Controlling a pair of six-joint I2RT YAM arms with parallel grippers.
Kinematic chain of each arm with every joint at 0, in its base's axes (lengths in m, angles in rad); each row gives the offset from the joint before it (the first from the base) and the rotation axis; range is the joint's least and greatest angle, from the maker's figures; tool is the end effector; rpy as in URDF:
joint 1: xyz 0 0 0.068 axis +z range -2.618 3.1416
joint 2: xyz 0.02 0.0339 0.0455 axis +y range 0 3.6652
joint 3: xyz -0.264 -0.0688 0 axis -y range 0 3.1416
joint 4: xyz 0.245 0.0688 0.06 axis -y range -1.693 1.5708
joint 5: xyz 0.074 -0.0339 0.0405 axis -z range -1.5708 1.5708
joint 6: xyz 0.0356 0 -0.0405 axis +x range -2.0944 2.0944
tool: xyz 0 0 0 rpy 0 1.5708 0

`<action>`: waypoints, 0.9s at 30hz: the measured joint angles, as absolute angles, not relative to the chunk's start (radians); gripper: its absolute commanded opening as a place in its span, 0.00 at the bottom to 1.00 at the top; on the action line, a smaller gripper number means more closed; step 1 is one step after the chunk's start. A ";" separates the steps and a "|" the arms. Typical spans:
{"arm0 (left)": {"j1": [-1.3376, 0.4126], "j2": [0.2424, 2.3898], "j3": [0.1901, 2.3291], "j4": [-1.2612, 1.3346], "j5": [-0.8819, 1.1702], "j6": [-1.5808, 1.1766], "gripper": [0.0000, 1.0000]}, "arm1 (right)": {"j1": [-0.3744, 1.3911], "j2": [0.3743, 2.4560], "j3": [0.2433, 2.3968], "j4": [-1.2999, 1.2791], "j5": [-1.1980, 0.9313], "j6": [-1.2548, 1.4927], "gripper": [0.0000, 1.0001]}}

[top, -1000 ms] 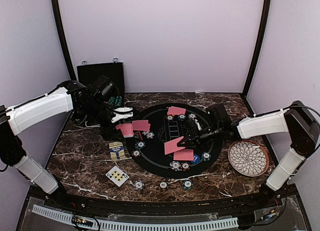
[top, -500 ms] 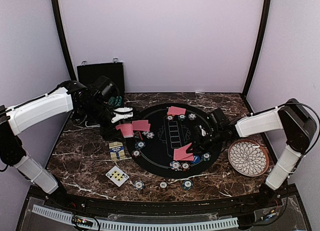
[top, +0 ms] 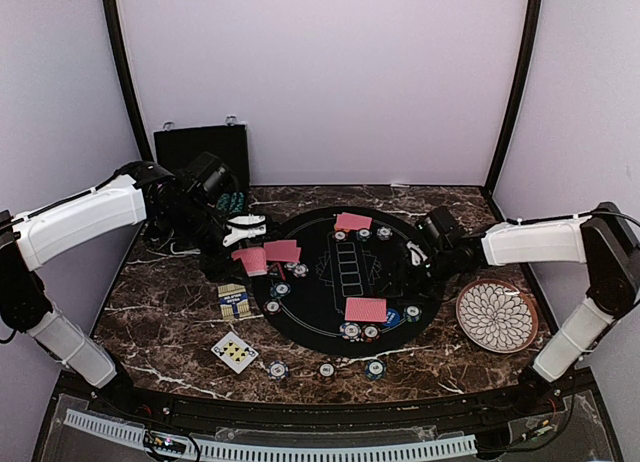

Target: Distribute texas hold em gaming equipment

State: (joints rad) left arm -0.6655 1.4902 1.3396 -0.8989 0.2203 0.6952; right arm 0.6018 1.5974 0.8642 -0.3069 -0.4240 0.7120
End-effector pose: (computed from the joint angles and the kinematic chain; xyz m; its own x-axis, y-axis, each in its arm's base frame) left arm 0.2344 -0.1939 0.3049 -0.0830 0.8598 -0.5038 0.9654 0.1949 0.1735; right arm 0.2416 0.1837 0.1662 -0.9875 0.0442 -0.1513 -0.0561 0.7986 0.5993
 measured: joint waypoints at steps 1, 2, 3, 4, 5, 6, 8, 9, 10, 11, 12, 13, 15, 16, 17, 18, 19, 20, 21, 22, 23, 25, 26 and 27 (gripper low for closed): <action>-0.666 1.490 1.340 -0.899 0.220 0.695 0.00 | 0.602 1.581 0.881 -0.331 -0.404 0.700 0.70; -0.666 1.490 1.340 -0.899 0.221 0.695 0.00 | 0.602 1.570 0.894 -0.348 -0.392 0.696 0.72; -0.665 1.490 1.340 -0.899 0.221 0.695 0.00 | 0.602 1.557 0.910 -0.361 -0.379 0.689 0.76; -0.666 1.490 1.340 -0.899 0.221 0.695 0.00 | 0.602 1.546 0.925 -0.368 -0.369 0.686 0.85; -0.666 1.490 1.340 -0.899 0.221 0.695 0.00 | 0.602 1.536 0.939 -0.371 -0.362 0.685 0.96; -0.666 1.490 1.340 -0.899 0.221 0.695 0.00 | 0.603 1.530 0.953 -0.373 -0.359 0.686 0.98; -0.666 1.490 1.340 -0.899 0.222 0.695 0.00 | 0.607 1.526 0.976 -0.372 -0.349 0.693 0.98; -0.666 1.490 1.340 -0.899 0.222 0.695 0.00 | 0.608 1.526 0.984 -0.365 -0.347 0.696 0.99; -0.666 1.490 1.340 -0.899 0.222 0.695 0.00 | 0.609 1.526 0.988 -0.355 -0.345 0.704 0.99; -0.666 1.490 1.340 -0.899 0.222 0.695 0.00 | 0.609 1.526 0.989 -0.344 -0.342 0.715 0.99; -0.666 1.490 1.340 -0.899 0.222 0.695 0.00 | 0.608 1.526 0.989 -0.337 -0.339 0.727 0.99; -0.666 1.490 1.340 -0.899 0.222 0.695 0.00 | 0.606 1.526 0.988 -0.329 -0.340 0.743 0.99; -0.666 1.490 1.340 -0.899 0.222 0.695 0.00 | 0.599 1.519 0.966 -0.274 -0.356 0.789 0.99; -0.666 1.490 1.340 -0.899 0.222 0.695 0.00 | 0.593 1.507 0.931 -0.210 -0.378 0.829 0.99; -0.666 1.490 1.340 -0.899 0.222 0.695 0.00 | 0.586 1.494 0.891 -0.146 -0.401 0.868 0.99; -0.666 1.490 1.340 -0.899 0.222 0.695 0.00 | 0.581 1.486 0.850 -0.089 -0.424 0.909 0.99; -0.666 1.490 1.340 -0.899 0.223 0.694 0.00 | 0.580 1.486 0.821 -0.049 -0.436 0.942 0.99; -0.666 1.490 1.340 -0.899 0.223 0.694 0.00 | 0.580 1.489 0.804 -0.028 -0.437 0.968 0.99; -0.666 1.490 1.339 -0.899 0.223 0.694 0.00 | 0.585 1.491 0.796 -0.016 -0.435 0.984 0.99; -0.665 1.490 1.338 -0.899 0.223 0.694 0.00 | 0.593 1.491 0.789 0.004 -0.430 1.007 0.99; -0.666 1.490 1.338 -0.899 0.223 0.695 0.00 | 0.602 1.491 0.784 0.037 -0.428 1.027 0.99; -0.666 1.490 1.336 -0.898 0.223 0.694 0.00 | 0.616 1.491 0.785 0.080 -0.426 1.042 0.99; -0.666 1.490 1.335 -0.898 0.223 0.695 0.00 | 0.624 1.493 0.791 0.088 -0.426 1.045 0.99; -0.666 1.490 1.334 -0.897 0.223 0.694 0.00 | 0.630 1.497 0.802 0.089 -0.426 1.046 0.99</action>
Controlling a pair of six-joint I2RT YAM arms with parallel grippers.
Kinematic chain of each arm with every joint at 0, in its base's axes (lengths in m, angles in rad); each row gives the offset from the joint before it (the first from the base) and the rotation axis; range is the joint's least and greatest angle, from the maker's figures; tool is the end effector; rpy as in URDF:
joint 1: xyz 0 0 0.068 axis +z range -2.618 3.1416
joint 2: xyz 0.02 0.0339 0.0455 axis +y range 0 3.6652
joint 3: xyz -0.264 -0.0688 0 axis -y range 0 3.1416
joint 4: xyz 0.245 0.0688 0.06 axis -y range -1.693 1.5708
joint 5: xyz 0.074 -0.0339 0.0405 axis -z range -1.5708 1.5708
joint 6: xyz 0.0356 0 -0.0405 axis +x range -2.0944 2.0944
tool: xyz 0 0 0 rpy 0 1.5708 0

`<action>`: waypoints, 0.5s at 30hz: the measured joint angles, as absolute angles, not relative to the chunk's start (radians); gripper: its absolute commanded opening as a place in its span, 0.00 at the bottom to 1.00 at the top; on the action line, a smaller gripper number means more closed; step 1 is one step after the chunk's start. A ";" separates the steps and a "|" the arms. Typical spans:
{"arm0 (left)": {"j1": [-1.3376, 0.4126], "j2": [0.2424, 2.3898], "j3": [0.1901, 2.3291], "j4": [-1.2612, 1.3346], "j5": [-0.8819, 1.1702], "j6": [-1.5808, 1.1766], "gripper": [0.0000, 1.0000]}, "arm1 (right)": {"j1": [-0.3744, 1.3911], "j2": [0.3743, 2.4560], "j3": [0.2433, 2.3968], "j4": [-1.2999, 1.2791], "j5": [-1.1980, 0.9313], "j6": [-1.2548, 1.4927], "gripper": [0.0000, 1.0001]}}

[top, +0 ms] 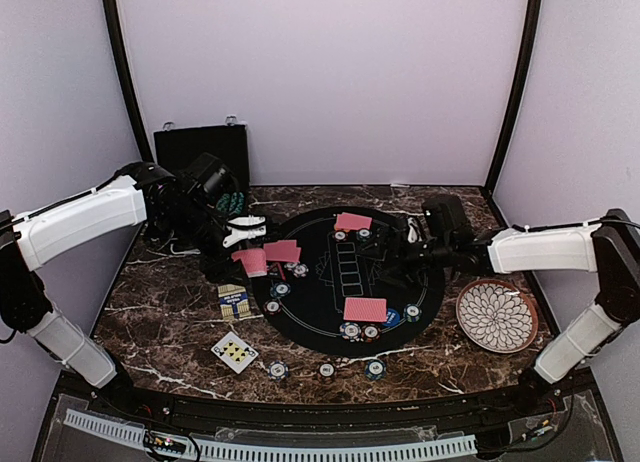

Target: Distribute texas hold em gaming equipment

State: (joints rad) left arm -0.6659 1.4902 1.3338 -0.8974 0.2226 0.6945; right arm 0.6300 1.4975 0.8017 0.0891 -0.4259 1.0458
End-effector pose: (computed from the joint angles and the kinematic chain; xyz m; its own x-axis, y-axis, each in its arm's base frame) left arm 0.2341 -0.1939 0.3032 -0.0847 0.8604 -0.5026 0.9664 0.1938 0.1689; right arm 0.2455 0.1972 0.2051 -0.9325 0.2954 -0.2079 -0.0077 0.5593 0.8290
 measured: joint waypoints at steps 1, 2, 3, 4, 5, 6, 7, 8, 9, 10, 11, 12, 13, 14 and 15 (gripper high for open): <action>-0.666 1.490 1.333 -0.897 0.223 0.695 0.00 | 0.640 1.511 0.823 0.089 -0.427 1.047 0.99; -0.666 1.490 1.333 -0.897 0.223 0.695 0.00 | 0.652 1.531 0.847 0.098 -0.434 1.050 0.99; -0.665 1.490 1.333 -0.897 0.223 0.695 0.00 | 0.666 1.552 0.870 0.116 -0.442 1.058 0.98; -0.665 1.490 1.333 -0.896 0.223 0.695 0.00 | 0.681 1.573 0.889 0.137 -0.451 1.068 0.98; -0.666 1.490 1.333 -0.895 0.223 0.695 0.00 | 0.698 1.593 0.904 0.159 -0.459 1.079 0.98; -0.666 1.490 1.333 -0.894 0.223 0.695 0.00 | 0.715 1.612 0.920 0.176 -0.467 1.088 0.99; -0.665 1.490 1.333 -0.894 0.224 0.694 0.00 | 0.733 1.632 0.939 0.184 -0.472 1.095 0.98; -0.665 1.490 1.333 -0.894 0.224 0.694 0.00 | 0.752 1.651 0.962 0.189 -0.475 1.098 0.99; -0.665 1.490 1.333 -0.893 0.224 0.694 0.00 | 0.768 1.666 0.981 0.191 -0.477 1.100 0.99; -0.666 1.490 1.333 -0.892 0.224 0.694 0.00 | 0.786 1.685 1.008 0.195 -0.480 1.101 0.99; -0.666 1.490 1.333 -0.892 0.224 0.694 0.00 | 0.804 1.703 1.035 0.204 -0.487 1.102 0.99; -0.666 1.490 1.333 -0.891 0.224 0.694 0.00 | 0.818 1.717 1.058 0.215 -0.495 1.102 0.99; -0.665 1.490 1.333 -0.892 0.224 0.694 0.00 | 0.830 1.728 1.075 0.228 -0.503 1.105 0.99; -0.666 1.490 1.333 -0.891 0.224 0.694 0.00 | 0.838 1.734 1.085 0.242 -0.509 1.106 0.99; -0.666 1.490 1.333 -0.892 0.224 0.694 0.00 | 0.848 1.741 1.095 0.257 -0.520 1.110 0.98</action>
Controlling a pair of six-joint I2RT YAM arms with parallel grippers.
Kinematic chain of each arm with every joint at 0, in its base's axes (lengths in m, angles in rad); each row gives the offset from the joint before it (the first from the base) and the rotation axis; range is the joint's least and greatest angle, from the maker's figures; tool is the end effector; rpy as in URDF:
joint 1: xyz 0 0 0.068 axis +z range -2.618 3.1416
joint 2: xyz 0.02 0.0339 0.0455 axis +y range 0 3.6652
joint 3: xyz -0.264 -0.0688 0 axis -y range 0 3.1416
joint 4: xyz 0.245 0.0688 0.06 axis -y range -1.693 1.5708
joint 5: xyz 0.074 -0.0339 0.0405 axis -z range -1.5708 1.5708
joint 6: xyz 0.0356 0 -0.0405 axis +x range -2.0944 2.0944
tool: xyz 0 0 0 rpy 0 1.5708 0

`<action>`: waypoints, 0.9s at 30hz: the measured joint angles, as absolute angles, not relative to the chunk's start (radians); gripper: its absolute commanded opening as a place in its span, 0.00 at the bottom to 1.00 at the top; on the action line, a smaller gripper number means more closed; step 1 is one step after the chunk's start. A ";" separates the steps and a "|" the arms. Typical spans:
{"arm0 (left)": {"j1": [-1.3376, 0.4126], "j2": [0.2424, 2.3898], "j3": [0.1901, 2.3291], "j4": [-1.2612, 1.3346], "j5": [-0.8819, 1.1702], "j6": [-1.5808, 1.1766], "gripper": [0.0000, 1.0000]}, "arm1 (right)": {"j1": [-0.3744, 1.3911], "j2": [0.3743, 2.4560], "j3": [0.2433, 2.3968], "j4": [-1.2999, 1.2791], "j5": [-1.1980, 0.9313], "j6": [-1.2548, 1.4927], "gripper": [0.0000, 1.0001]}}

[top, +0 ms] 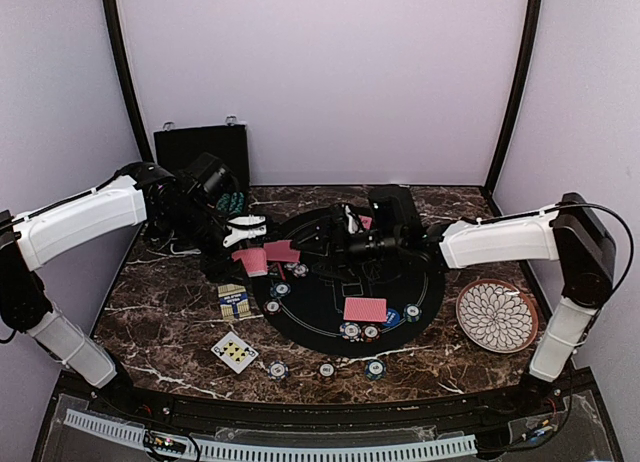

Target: Distribute texas hold em gaming equipment

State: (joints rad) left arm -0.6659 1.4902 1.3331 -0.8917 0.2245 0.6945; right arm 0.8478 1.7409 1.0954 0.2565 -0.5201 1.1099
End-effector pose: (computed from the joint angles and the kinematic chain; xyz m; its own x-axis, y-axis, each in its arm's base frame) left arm 0.2344 -0.1942 0.3033 -0.0824 0.8582 -0.5066 0.9661 0.1936 0.1708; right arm 0.2471 0.3068 0.2344 -0.9669 0.0789 -0.2427 -0.2000 0.3567 0.9126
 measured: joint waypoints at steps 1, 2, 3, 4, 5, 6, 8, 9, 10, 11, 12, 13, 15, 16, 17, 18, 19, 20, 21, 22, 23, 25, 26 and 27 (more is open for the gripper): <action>-0.666 1.490 1.333 -0.891 0.224 0.694 0.00 | 0.855 1.747 1.104 0.269 -0.529 1.113 0.99; -0.665 1.490 1.333 -0.891 0.224 0.694 0.00 | 0.859 1.753 1.110 0.277 -0.536 1.114 0.99; -0.666 1.490 1.333 -0.891 0.224 0.694 0.00 | 0.863 1.763 1.118 0.285 -0.544 1.117 0.98; -0.666 1.490 1.333 -0.891 0.225 0.694 0.00 | 0.867 1.774 1.129 0.291 -0.551 1.119 0.98; -0.666 1.490 1.333 -0.891 0.225 0.694 0.00 | 0.871 1.788 1.142 0.293 -0.558 1.120 0.98; -0.666 1.490 1.333 -0.891 0.226 0.694 0.00 | 0.872 1.802 1.154 0.294 -0.565 1.121 0.98; -0.666 1.490 1.333 -0.891 0.227 0.692 0.00 | 0.877 1.834 1.185 0.295 -0.578 1.122 0.98; -0.666 1.490 1.333 -0.892 0.228 0.691 0.00 | 0.880 1.848 1.198 0.295 -0.583 1.122 0.98; -0.665 1.490 1.333 -0.891 0.228 0.690 0.00 | 0.886 1.867 1.218 0.292 -0.590 1.122 0.98; -0.666 1.490 1.333 -0.891 0.228 0.690 0.00 | 0.890 1.878 1.231 0.292 -0.594 1.122 0.98; -0.666 1.490 1.333 -0.891 0.228 0.688 0.00 | 0.895 1.891 1.246 0.291 -0.601 1.122 0.98; -0.666 1.490 1.333 -0.891 0.228 0.687 0.00 | 0.900 1.902 1.262 0.291 -0.609 1.121 0.98; -0.666 1.490 1.333 -0.891 0.228 0.686 0.00 | 0.910 1.921 1.290 0.290 -0.620 1.118 0.98; -0.666 1.490 1.333 -0.891 0.228 0.686 0.00 | 0.913 1.928 1.302 0.287 -0.626 1.117 0.98; -0.666 1.490 1.333 -0.892 0.228 0.686 0.00 | 0.918 1.936 1.317 0.284 -0.633 1.115 0.98; -0.665 1.490 1.333 -0.891 0.231 0.685 0.00 | 0.922 1.946 1.334 0.279 -0.636 1.114 0.98; -0.665 1.490 1.335 -0.891 0.231 0.684 0.00 | 0.923 1.956 1.345 0.276 -0.642 1.113 0.98; -0.665 1.490 1.336 -0.891 0.231 0.684 0.00 | 0.925 1.966 1.355 0.274 -0.645 1.112 0.98; -0.664 1.490 1.336 -0.891 0.231 0.683 0.00 | 0.925 1.980 1.369 0.268 -0.654 1.111 0.98; -0.663 1.490 1.336 -0.892 0.231 0.680 0.00 | 0.925 1.995 1.383 0.263 -0.658 1.110 0.98; -0.664 1.491 1.337 -0.891 0.231 0.679 0.00 | 0.928 2.008 1.396 0.259 -0.662 1.109 0.98; -0.664 1.493 1.340 -0.891 0.233 0.677 0.00 | 0.936 2.032 1.423 0.251 -0.673 1.108 0.98; -0.664 1.494 1.341 -0.891 0.234 0.677 0.00 | 0.940 2.045 1.438 0.247 -0.680 1.109 0.98; -0.664 1.494 1.342 -0.891 0.236 0.676 0.00 | 0.944 2.056 1.451 0.246 -0.685 1.109 0.98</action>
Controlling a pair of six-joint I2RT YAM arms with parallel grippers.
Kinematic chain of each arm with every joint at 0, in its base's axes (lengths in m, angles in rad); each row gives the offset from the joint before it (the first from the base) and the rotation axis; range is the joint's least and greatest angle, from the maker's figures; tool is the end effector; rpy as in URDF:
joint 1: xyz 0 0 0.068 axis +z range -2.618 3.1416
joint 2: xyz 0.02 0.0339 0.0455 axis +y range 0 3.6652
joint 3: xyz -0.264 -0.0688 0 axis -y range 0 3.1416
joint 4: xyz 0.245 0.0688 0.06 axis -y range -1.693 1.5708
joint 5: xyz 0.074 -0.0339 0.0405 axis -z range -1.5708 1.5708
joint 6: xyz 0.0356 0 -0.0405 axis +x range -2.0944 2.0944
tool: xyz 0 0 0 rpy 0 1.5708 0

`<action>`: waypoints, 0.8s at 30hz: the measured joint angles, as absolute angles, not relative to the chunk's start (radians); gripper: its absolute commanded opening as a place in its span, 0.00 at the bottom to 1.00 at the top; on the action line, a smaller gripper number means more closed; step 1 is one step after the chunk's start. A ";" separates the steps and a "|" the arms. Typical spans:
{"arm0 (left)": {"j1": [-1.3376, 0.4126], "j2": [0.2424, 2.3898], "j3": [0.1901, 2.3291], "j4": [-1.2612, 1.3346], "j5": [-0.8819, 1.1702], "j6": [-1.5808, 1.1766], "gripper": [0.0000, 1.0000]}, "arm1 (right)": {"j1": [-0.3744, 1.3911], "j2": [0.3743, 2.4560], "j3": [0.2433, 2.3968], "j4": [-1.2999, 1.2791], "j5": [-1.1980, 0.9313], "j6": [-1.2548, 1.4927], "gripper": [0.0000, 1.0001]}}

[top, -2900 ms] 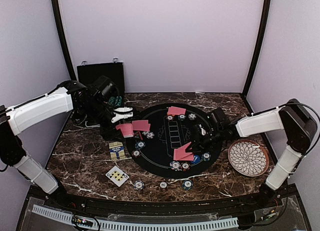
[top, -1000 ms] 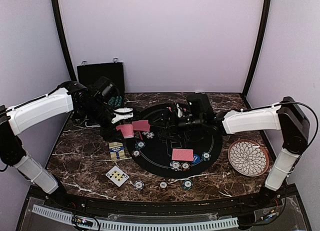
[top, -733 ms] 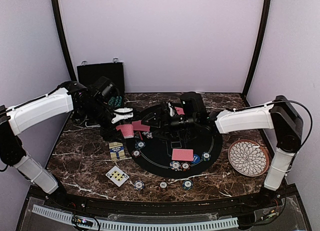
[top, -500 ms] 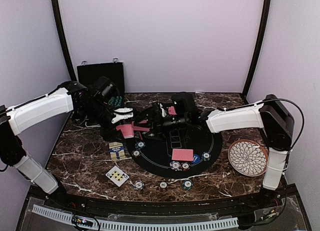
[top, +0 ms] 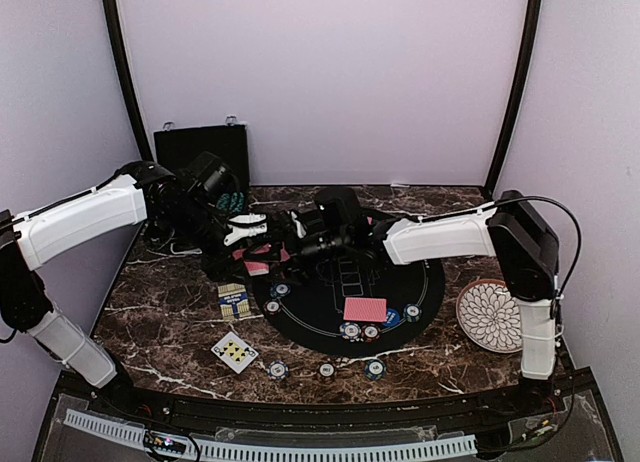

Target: Distribute texas hold em gaming equipment

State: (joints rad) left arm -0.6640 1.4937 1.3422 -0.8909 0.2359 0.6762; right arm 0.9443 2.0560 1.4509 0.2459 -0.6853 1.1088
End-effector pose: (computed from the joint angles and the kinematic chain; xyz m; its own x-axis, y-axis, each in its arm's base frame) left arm 0.2356 -0.1949 0.3053 -0.0974 0.8489 -0.5195 0.9654 0.2075 0.1581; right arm 0.2596 0.3971 0.2213 -0.9643 -0.1503 -0.2181 -0.2499 0.2433 0.9372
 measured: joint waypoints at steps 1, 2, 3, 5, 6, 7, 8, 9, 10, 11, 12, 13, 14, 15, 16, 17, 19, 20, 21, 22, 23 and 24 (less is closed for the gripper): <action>-0.664 1.494 1.342 -0.891 0.236 0.676 0.00 | 0.947 2.064 1.461 0.246 -0.689 1.109 0.98; -0.664 1.494 1.342 -0.891 0.237 0.676 0.00 | 0.950 2.073 1.471 0.246 -0.694 1.110 0.98; -0.664 1.494 1.342 -0.891 0.238 0.676 0.00 | 0.953 2.080 1.480 0.246 -0.700 1.112 0.98; -0.664 1.494 1.342 -0.891 0.239 0.676 0.00 | 0.955 2.093 1.495 0.248 -0.709 1.117 0.97; -0.664 1.494 1.342 -0.891 0.239 0.676 0.00 | 0.956 2.101 1.503 0.253 -0.714 1.122 0.97; -0.664 1.494 1.342 -0.891 0.239 0.676 0.00 | 0.956 2.113 1.515 0.261 -0.719 1.127 0.97; -0.664 1.494 1.342 -0.891 0.239 0.676 0.00 | 0.956 2.118 1.519 0.265 -0.721 1.130 0.96; -0.664 1.494 1.342 -0.891 0.239 0.676 0.00 | 0.956 2.127 1.526 0.266 -0.724 1.136 0.96; -0.664 1.494 1.342 -0.891 0.239 0.676 0.00 | 0.956 2.136 1.533 0.269 -0.726 1.140 0.95; -0.664 1.494 1.342 -0.891 0.239 0.676 0.00 | 0.956 2.145 1.540 0.268 -0.727 1.143 0.95; -0.664 1.494 1.342 -0.891 0.239 0.676 0.00 | 0.956 2.153 1.544 0.268 -0.729 1.145 0.94; -0.664 1.494 1.342 -0.891 0.239 0.676 0.00 | 0.956 2.159 1.547 0.266 -0.729 1.147 0.94; -0.664 1.494 1.342 -0.891 0.239 0.676 0.00 | 0.956 2.165 1.548 0.264 -0.729 1.151 0.93; -0.664 1.494 1.342 -0.892 0.238 0.676 0.00 | 0.955 2.168 1.548 0.265 -0.730 1.157 0.93; -0.664 1.496 1.342 -0.892 0.238 0.676 0.00 | 0.954 2.169 1.548 0.266 -0.730 1.161 0.92; -0.664 1.496 1.342 -0.892 0.238 0.676 0.00 | 0.950 2.169 1.546 0.271 -0.729 1.166 0.92; -0.664 1.496 1.342 -0.892 0.237 0.676 0.00 | 0.947 2.168 1.531 0.292 -0.730 1.175 0.92; -0.664 1.496 1.342 -0.892 0.237 0.676 0.00 | 0.945 2.166 1.523 0.300 -0.729 1.180 0.91; -0.664 1.497 1.342 -0.892 0.237 0.677 0.00 | 0.942 2.162 1.510 0.309 -0.728 1.182 0.91; -0.664 1.498 1.342 -0.892 0.235 0.676 0.00 | 0.939 2.155 1.499 0.315 -0.728 1.184 0.90; -0.664 1.499 1.342 -0.891 0.235 0.676 0.00 | 0.937 2.148 1.489 0.314 -0.727 1.182 0.90; -0.665 1.499 1.342 -0.891 0.235 0.676 0.00 | 0.935 2.138 1.483 0.310 -0.724 1.179 0.89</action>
State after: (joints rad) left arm -0.6651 1.4986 1.3418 -0.8909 0.2348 0.6762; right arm 0.9348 2.1384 1.4826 0.3096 -0.7242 1.1793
